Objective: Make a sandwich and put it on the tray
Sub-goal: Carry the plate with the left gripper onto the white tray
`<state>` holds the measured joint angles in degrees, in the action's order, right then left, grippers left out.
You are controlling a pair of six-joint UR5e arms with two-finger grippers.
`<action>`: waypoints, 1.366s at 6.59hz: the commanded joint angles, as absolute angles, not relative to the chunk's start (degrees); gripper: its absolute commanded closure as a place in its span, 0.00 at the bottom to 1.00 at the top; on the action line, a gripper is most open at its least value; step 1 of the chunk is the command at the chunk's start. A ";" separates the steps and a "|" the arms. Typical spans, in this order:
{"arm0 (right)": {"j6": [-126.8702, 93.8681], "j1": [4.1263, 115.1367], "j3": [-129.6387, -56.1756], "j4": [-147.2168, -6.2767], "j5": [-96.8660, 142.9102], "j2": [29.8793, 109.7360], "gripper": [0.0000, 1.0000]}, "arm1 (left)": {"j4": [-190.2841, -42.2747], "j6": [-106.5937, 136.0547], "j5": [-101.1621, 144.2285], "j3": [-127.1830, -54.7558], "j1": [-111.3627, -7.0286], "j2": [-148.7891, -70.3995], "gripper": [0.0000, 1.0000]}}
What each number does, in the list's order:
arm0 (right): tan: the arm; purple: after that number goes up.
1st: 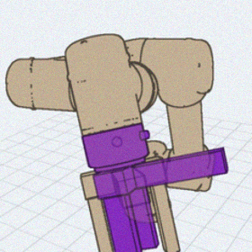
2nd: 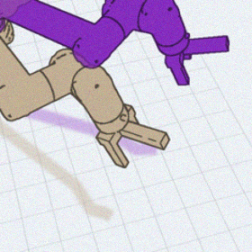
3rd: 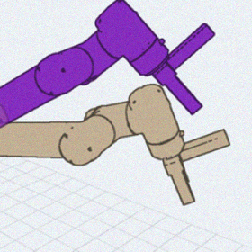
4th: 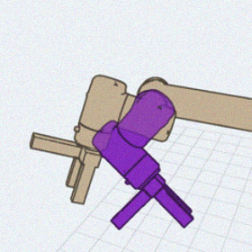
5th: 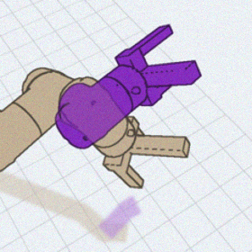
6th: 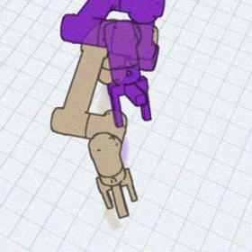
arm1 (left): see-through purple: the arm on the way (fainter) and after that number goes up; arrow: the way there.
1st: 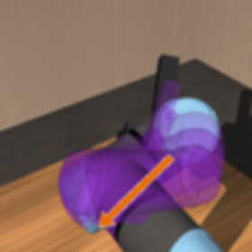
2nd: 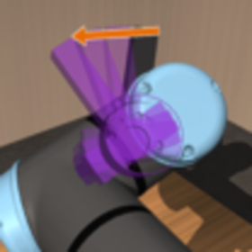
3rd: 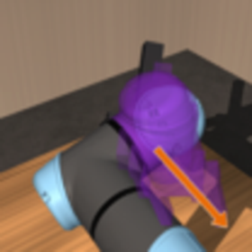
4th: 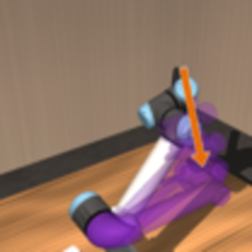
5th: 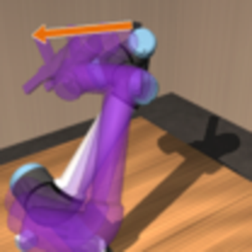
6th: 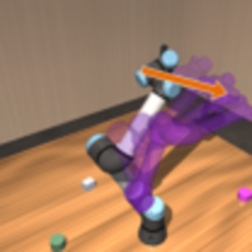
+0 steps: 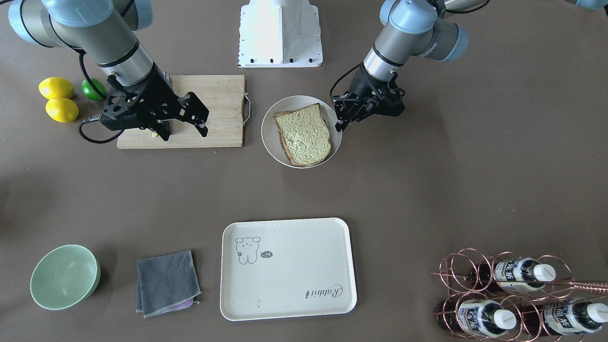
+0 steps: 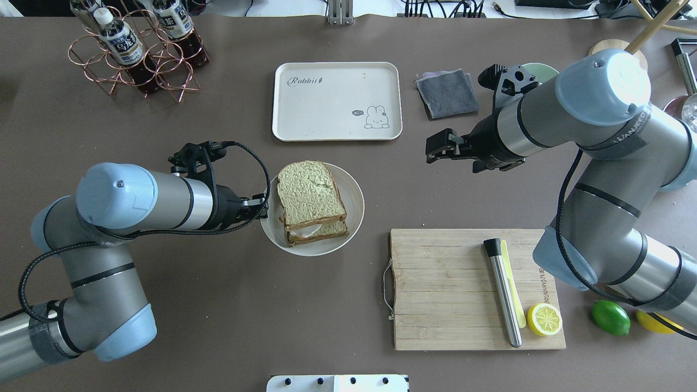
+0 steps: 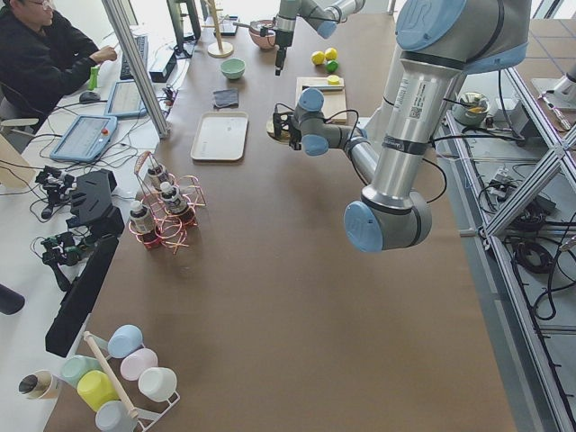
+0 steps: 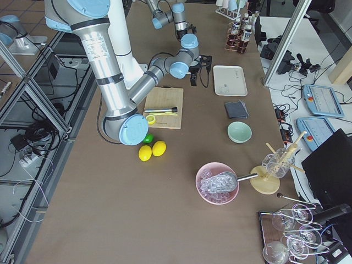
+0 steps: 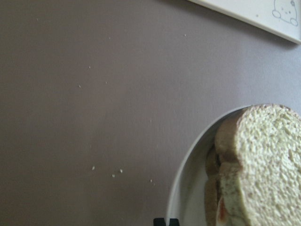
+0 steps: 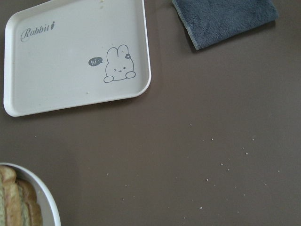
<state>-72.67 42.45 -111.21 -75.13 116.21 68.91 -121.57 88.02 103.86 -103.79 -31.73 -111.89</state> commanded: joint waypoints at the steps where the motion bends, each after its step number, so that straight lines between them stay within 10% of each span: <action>1: -72.60 42.54 -111.09 -73.83 117.07 69.34 0.00 | -114.76 94.19 104.41 -96.89 -35.85 -122.45 1.00; 6: -72.86 42.45 -111.01 -73.83 116.98 69.43 0.00 | -123.99 102.74 98.09 -68.16 -37.70 -139.29 1.00; 9: -73.21 42.45 -111.36 -73.83 116.90 69.79 0.00 | -128.40 102.66 97.29 -63.37 -38.94 -139.31 1.00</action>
